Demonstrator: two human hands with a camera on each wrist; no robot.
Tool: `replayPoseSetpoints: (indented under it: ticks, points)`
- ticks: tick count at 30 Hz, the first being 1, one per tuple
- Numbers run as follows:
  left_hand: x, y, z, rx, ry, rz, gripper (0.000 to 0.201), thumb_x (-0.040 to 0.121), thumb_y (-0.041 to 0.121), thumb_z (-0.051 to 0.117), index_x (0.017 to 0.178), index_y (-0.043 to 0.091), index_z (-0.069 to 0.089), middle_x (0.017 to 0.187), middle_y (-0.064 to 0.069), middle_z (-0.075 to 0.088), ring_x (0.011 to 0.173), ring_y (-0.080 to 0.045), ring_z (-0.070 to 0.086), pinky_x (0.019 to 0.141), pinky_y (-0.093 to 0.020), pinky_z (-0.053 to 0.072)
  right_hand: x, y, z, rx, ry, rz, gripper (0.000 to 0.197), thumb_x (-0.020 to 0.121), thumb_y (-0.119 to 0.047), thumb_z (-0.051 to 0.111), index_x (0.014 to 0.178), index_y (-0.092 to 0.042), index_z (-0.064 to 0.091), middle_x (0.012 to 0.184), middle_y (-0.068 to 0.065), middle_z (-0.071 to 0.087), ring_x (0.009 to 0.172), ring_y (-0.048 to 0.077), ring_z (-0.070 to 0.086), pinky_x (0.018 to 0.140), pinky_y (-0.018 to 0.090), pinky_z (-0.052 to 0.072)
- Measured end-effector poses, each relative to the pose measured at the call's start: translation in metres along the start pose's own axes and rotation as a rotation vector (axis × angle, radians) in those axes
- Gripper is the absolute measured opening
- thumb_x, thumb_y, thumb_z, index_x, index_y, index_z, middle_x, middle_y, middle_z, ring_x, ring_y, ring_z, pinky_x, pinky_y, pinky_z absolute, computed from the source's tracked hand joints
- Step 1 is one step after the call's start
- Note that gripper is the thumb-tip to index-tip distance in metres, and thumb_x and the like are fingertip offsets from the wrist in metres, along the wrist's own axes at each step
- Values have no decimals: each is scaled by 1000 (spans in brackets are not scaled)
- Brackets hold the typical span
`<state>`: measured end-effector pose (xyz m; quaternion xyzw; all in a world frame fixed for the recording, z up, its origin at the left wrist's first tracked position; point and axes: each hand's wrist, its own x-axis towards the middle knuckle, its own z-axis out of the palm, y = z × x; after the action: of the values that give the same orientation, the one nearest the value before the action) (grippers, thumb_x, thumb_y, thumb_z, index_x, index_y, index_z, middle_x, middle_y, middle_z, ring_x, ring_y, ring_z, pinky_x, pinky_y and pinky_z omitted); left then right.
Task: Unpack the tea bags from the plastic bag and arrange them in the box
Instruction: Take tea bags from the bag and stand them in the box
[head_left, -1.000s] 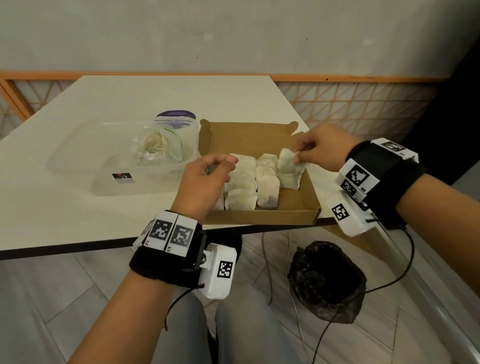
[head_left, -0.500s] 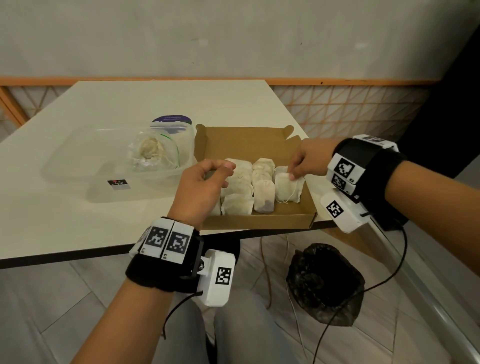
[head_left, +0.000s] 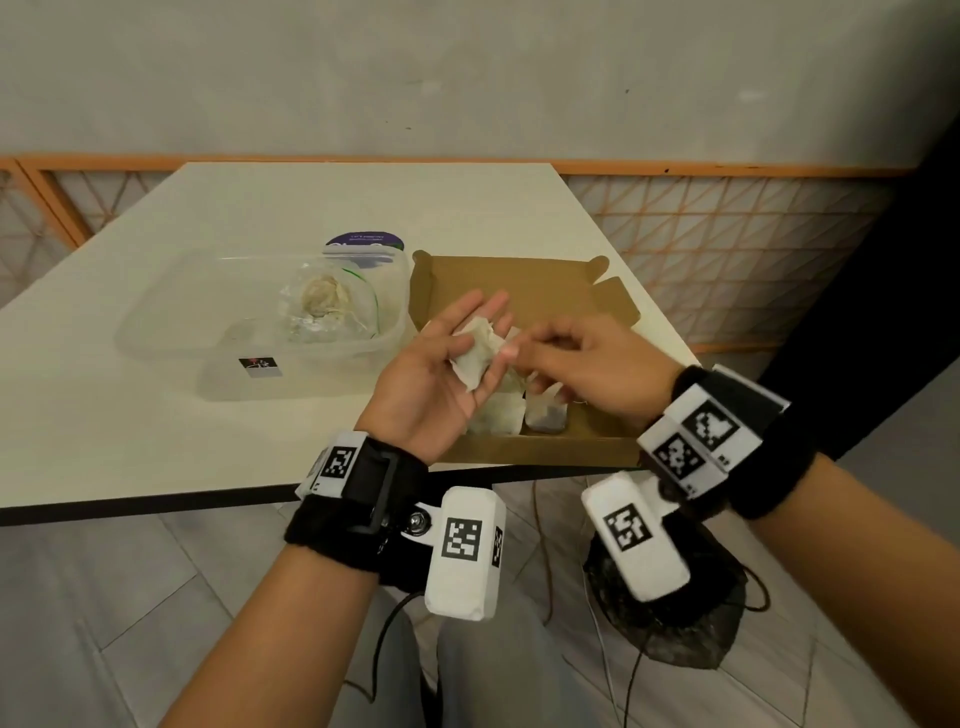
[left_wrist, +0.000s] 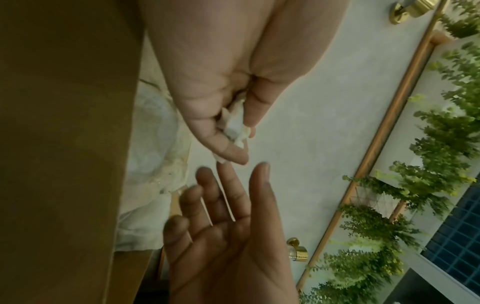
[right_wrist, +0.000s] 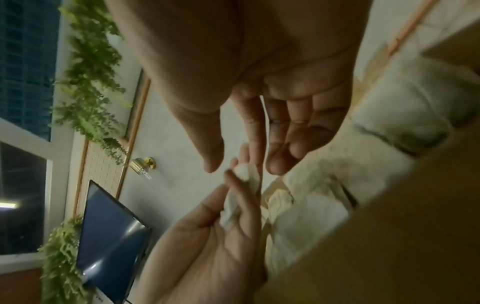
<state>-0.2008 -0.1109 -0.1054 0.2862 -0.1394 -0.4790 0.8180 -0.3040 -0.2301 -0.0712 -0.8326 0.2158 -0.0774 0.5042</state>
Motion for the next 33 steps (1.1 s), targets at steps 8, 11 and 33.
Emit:
replayPoseSetpoints:
  ticks: [8,11,33]
  points:
    - [1,-2,-3,147,-73,4,41,95,0,33,122,18,56,130,4,61,107,-15,62,82,-26,54,3,27,31,387,197,-174,3,85,-10,64,82,-9,65,71,0,60,57,-1,53,54,12,43]
    - [5,-5,-1,222,11,-11,25,96,7,43,110,16,61,104,-2,67,86,-12,63,63,-19,54,6,34,29,505,262,-167,7,86,-11,62,80,-15,64,72,-3,63,64,6,57,56,17,45]
    - [10,-10,4,431,149,-6,21,89,17,61,71,25,55,80,5,68,69,-8,61,49,-14,41,11,40,22,779,330,-180,12,82,-2,62,80,-14,64,62,-5,58,58,7,46,56,21,38]
